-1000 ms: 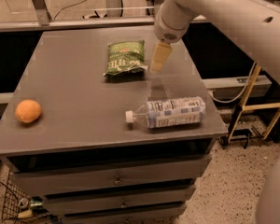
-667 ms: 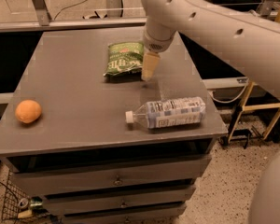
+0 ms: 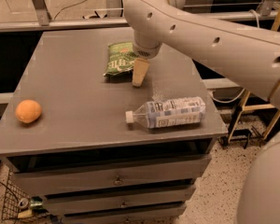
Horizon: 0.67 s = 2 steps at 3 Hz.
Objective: Pick green jalapeno chip bag
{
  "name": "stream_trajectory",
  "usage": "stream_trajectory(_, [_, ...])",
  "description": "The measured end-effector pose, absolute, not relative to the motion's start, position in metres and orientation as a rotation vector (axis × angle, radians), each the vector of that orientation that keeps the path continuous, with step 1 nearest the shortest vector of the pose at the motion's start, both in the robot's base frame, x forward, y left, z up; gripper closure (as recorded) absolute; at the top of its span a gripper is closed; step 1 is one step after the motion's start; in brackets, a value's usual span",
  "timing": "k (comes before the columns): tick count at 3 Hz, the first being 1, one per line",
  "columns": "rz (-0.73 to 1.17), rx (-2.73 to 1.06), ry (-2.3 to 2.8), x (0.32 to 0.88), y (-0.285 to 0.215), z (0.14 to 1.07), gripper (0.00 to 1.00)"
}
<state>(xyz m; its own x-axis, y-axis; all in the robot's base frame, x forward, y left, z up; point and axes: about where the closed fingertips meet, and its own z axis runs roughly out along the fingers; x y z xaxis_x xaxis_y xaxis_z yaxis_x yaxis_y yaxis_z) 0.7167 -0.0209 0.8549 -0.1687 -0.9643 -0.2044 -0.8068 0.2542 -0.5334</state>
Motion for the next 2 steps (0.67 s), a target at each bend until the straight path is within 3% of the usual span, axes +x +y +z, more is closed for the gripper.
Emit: stream_trajectory(2, [-0.415,-1.603,2.032,0.7167,-0.0209,0.8572,0.47])
